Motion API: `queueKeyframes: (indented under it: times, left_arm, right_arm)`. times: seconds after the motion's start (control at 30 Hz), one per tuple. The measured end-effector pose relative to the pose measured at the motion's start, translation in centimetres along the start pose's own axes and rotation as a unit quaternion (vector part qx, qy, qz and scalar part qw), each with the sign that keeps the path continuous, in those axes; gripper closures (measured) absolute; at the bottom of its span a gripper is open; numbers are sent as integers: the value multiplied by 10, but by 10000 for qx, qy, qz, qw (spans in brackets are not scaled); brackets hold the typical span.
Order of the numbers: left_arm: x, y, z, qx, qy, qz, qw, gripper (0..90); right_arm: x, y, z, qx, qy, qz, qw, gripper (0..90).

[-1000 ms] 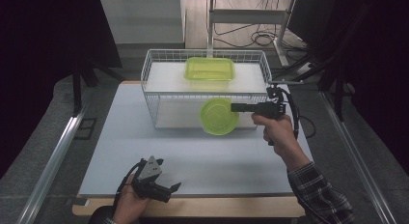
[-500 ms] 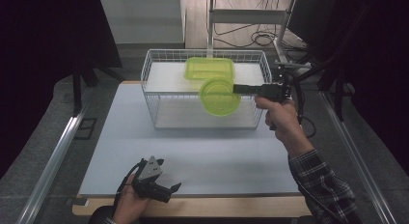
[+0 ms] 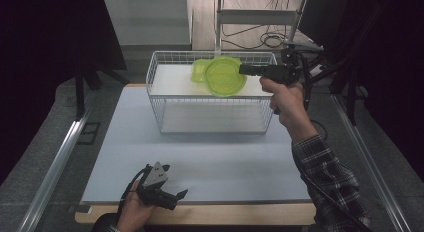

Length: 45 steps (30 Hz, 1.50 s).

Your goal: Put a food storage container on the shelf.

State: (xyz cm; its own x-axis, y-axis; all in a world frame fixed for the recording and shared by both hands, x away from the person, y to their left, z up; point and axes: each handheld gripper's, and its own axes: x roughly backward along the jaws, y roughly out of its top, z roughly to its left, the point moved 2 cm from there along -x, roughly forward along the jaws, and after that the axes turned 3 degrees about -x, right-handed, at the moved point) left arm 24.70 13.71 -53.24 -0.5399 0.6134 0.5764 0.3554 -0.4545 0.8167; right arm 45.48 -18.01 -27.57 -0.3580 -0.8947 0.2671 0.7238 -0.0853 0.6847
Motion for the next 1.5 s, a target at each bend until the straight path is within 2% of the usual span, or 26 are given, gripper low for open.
queueKeyframes:
  times: [0.2,0.3,0.37,0.53,0.87,1.03,1.1,1.27,1.37,1.5]
  left_arm:
    - [0,0,-1,24,-20,8,10000,0]
    - [-1,0,-1,9,-19,21,10000,0]
    - [-1,0,-1,-3,-19,24,10000,0]
    - [0,0,-1,-11,-25,1,10000,0]
    - [0,0,-2,-33,-45,25,10000,0]
    - [0,0,-2,-31,-48,22,10000,0]
    - [0,0,-2,-38,-54,30,10000,0]
    - [-1,0,-3,-52,-51,53,10000,0]
    - [-1,-1,-2,-58,-52,66,9999,0]
    - [-2,-1,-3,-65,-62,80,9999,0]
  right_arm:
    - [-8,18,1,-5,-155,-219,9996,818]
    - [-15,26,2,14,-311,-307,9990,818]
    - [-20,29,2,17,-343,-332,9989,818]
    - [-32,37,0,23,-596,-377,9975,817]
    - [-46,39,-14,-226,-746,-399,9962,817]
    - [-50,38,-17,-169,-949,-393,9946,809]
    - [-51,38,-15,-77,-1139,-408,9926,795]
    - [-56,38,-9,355,-1688,-387,9842,774]
    - [-57,38,-8,472,-1867,-386,9805,767]
    - [-59,38,-9,479,-2007,-402,9777,753]
